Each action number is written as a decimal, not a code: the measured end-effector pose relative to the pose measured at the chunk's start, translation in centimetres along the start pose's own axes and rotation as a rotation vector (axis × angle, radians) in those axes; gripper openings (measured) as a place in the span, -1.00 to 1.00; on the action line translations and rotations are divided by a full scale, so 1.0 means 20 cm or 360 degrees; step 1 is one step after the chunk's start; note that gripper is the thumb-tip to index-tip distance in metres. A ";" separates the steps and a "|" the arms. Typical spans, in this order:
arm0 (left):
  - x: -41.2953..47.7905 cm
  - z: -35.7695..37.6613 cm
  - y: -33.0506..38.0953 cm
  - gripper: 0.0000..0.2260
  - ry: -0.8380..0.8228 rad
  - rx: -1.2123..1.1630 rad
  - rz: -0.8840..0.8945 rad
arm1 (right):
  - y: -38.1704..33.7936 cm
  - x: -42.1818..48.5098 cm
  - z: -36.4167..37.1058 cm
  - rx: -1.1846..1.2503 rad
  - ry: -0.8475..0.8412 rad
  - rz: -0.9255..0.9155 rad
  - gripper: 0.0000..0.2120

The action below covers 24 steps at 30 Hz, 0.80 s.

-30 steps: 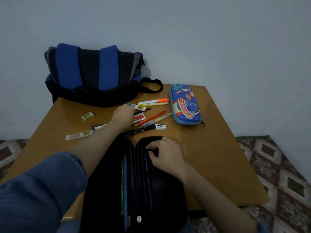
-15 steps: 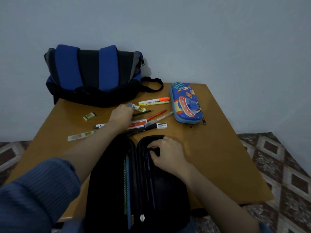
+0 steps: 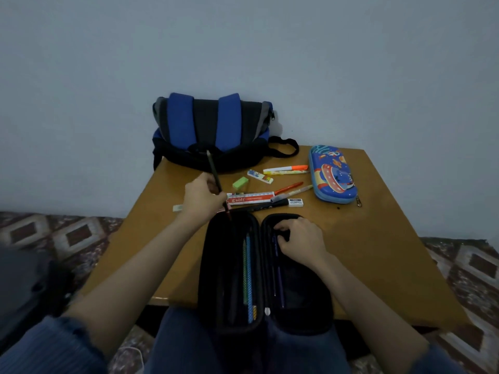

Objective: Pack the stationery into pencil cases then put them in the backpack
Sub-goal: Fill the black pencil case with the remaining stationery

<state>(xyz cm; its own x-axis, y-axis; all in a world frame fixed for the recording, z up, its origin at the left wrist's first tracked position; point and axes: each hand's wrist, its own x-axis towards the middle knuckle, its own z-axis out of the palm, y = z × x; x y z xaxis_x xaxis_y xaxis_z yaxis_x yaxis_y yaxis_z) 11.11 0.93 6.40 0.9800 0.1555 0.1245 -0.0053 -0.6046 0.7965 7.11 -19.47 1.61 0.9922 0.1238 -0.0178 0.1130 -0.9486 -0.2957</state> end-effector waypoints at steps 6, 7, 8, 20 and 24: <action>-0.22 -0.03 -0.15 -0.80 -0.0095 -0.0257 -0.0407 | 0.00 0.00 0.00 -0.0022 0.0007 0.0008 -0.68; -0.24 -0.03 -0.16 -0.76 -0.0141 -0.0295 -0.0462 | -0.01 0.00 0.00 -0.0020 0.0010 0.0010 -0.68; -0.27 -0.02 -0.16 -0.72 -0.0225 -0.0337 -0.0514 | -0.01 -0.01 0.00 -0.0018 0.0012 0.0011 -0.68; -0.42 0.03 -0.12 -0.80 -0.0840 0.0006 -0.0504 | -0.01 -0.02 0.00 -0.0041 0.0011 0.0006 -0.66; -0.45 0.06 -0.12 -0.89 -0.0815 0.0118 -0.0481 | -0.01 -0.01 0.00 -0.0055 0.0013 0.0002 -0.65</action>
<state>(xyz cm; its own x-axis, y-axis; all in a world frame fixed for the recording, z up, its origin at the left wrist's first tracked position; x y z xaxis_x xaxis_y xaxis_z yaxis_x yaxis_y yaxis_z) 2.46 0.07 2.61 0.9072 -0.0563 -0.4168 0.2844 -0.6479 0.7066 6.80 -19.35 1.67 0.9927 0.1205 -0.0102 0.1137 -0.9583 -0.2623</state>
